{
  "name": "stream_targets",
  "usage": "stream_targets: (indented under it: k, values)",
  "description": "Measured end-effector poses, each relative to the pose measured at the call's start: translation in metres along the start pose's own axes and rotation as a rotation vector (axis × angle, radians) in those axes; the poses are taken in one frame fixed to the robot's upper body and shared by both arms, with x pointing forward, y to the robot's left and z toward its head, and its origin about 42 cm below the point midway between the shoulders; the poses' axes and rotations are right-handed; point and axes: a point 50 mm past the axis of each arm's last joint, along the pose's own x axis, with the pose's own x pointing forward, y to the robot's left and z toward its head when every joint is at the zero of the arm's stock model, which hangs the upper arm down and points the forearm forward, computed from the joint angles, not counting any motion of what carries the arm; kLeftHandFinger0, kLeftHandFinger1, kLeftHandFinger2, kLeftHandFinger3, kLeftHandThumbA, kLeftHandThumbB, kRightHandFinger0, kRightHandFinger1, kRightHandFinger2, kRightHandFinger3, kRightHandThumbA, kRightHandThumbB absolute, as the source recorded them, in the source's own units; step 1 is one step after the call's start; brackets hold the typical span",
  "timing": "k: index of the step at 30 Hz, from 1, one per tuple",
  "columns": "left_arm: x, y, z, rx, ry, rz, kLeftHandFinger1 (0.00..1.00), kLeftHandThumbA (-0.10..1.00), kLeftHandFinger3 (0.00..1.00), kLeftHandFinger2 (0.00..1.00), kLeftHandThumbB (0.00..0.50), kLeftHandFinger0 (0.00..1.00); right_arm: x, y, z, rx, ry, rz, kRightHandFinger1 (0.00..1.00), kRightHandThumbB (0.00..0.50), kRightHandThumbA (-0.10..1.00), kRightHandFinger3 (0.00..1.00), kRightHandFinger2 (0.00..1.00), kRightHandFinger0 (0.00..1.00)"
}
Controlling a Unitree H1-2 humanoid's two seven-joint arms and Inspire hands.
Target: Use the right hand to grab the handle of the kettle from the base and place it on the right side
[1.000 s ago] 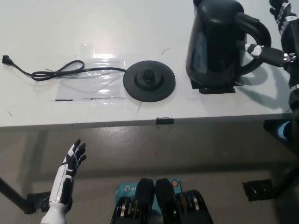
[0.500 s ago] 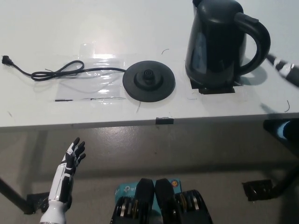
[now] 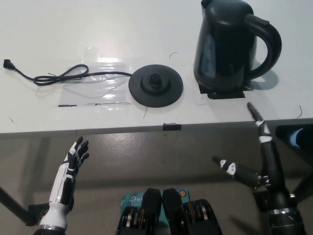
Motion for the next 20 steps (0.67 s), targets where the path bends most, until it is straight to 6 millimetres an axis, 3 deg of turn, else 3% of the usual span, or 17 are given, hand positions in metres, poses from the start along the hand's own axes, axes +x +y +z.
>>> stream_targets:
  k: [6, 12, 15, 20]
  values:
    - [0.000, 0.000, 0.000, 0.001, 0.000, -0.007, 1.00, 1.00, 1.00, 1.00, 0.500, 1.00, -0.013, 0.003, -0.027, -0.005, 0.094, 0.045, 1.00, 0.292, 1.00, 1.00, 1.00, 1.00]
    - [-0.005, 0.000, -0.002, 0.003, 0.010, -0.014, 1.00, 1.00, 1.00, 1.00, 0.500, 1.00, -0.023, 0.007, -0.035, 0.011, 0.130, 0.073, 1.00, 0.319, 1.00, 1.00, 1.00, 1.00]
    - [-0.005, 0.000, -0.002, 0.001, 0.009, -0.015, 1.00, 1.00, 1.00, 1.00, 0.500, 1.00, -0.024, 0.008, -0.038, 0.015, 0.141, 0.085, 1.00, 0.296, 1.00, 1.00, 1.00, 1.00]
    - [-0.005, 0.000, -0.002, 0.003, 0.008, -0.016, 1.00, 1.00, 1.00, 1.00, 0.500, 1.00, -0.025, 0.009, -0.040, 0.027, 0.153, 0.097, 1.00, 0.320, 1.00, 1.00, 1.00, 1.00]
